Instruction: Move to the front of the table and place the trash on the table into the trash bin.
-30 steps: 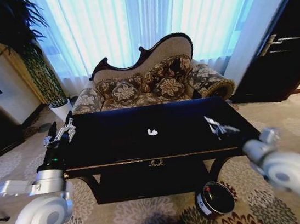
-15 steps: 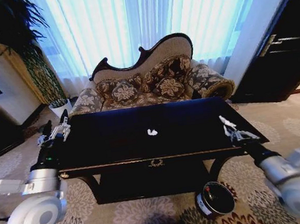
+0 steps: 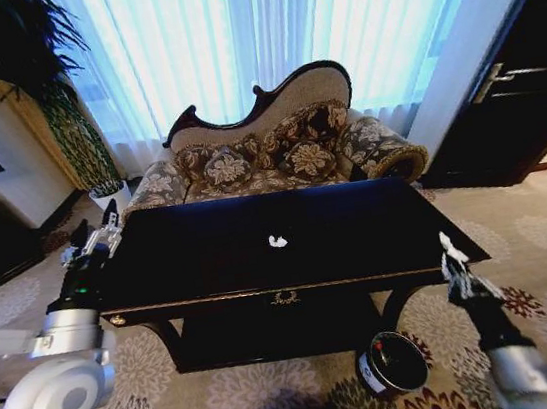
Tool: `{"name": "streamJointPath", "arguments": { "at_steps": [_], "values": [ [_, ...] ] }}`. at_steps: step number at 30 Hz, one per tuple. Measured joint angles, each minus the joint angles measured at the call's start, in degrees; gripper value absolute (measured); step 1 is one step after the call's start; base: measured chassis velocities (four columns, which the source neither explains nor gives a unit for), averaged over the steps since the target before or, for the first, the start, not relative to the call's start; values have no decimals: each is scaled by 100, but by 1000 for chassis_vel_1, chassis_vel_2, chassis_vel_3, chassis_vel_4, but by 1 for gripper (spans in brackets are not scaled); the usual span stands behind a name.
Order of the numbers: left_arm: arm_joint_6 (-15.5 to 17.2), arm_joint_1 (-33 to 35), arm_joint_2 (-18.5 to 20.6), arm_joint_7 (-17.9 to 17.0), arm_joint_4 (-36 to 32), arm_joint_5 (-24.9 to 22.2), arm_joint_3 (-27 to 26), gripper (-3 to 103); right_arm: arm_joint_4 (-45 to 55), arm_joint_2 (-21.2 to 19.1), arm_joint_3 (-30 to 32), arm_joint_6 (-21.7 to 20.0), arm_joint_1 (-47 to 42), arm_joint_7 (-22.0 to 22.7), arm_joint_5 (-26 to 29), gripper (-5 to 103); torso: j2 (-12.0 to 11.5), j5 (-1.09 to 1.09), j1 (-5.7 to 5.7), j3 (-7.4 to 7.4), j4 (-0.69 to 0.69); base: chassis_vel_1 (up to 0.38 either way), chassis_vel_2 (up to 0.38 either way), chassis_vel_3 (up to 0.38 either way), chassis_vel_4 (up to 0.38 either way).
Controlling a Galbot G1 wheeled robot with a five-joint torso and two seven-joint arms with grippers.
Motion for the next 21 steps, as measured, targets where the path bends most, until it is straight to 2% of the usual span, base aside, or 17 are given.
{"name": "streamJointPath", "arguments": {
  "at_steps": [2, 3, 5, 8, 10, 12, 16, 18, 21],
  "values": [
    [2, 40, 13, 0, -37, 2, -28, 100, -528, 102, -364, 185, 83, -45, -188, 1, 0, 0, 0, 0, 0, 0, 0, 0, 0],
    [2, 40, 13, 0, -37, 2, -28, 100, -528, 102, -364, 185, 83, -45, -188, 1, 0, 0, 0, 0, 0, 0, 0, 0, 0],
    [8, 64, 29, 0, -95, -1, -62, 100, -1207, 117, -811, 262, 282, -79, -399, 1, 0, 1, 0, 0, 0, 0, 0, 0, 0],
    [13, 82, 28, 0, -148, -4, -79, 100, -1660, 113, -1113, 263, 508, -105, -477, 1, 0, 2, 0, 0, -1, 0, 0, 0, 0],
    [16, 143, 22, -1, -210, -5, -85, 100, -2260, 78, -1524, 236, 940, -154, -525, 1, 0, 4, 0, 0, 0, 0, 0, 0, 0],
    [16, 161, 21, -1, -214, -2, -84, 100, -2390, 63, -1608, 225, 1038, -161, -529, 1, 0, 2, 0, 0, 0, 0, 0, 0, 0],
    [43, 189, 29, -4, -278, 38, -76, 100, -3564, -88, -2202, 62, 1803, -161, -534, 1, 0, 1, 1, 0, 1, 0, 0, 0, 0],
    [52, 187, 30, -5, -285, 34, -75, 100, -3708, -103, -2272, 49, 1897, -161, -541, 1, -1, 2, 1, 0, 0, 0, 0, 0, 0],
    [74, 202, 49, -11, -296, -3, -122, 100, -4496, -142, -2638, -19, 2516, -160, -574, 1, 0, 1, 1, 0, -1, 0, 0, 0, 0]
  ]
}}
